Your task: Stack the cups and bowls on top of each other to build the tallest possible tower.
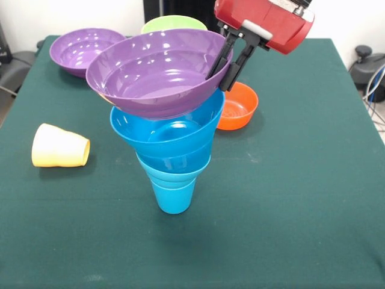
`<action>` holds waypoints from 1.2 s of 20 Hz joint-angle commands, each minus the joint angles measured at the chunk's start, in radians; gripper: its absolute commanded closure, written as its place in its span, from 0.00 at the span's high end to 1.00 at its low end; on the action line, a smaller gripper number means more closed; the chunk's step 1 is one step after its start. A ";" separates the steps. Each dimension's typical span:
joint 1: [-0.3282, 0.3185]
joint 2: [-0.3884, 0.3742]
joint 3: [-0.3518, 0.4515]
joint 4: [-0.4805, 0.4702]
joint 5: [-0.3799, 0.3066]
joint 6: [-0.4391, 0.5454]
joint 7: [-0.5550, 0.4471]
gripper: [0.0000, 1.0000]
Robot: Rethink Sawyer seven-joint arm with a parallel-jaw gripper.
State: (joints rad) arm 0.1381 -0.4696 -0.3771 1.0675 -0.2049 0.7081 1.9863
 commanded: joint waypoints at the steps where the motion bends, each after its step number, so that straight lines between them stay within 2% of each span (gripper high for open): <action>1: 0.002 0.038 0.102 0.080 -0.105 -0.052 -0.106 0.00; 24: -0.014 0.047 0.123 0.085 -0.104 -0.096 -0.120 0.00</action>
State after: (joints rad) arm 0.1357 -0.4683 -0.3627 1.0696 -0.2051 0.6405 1.9863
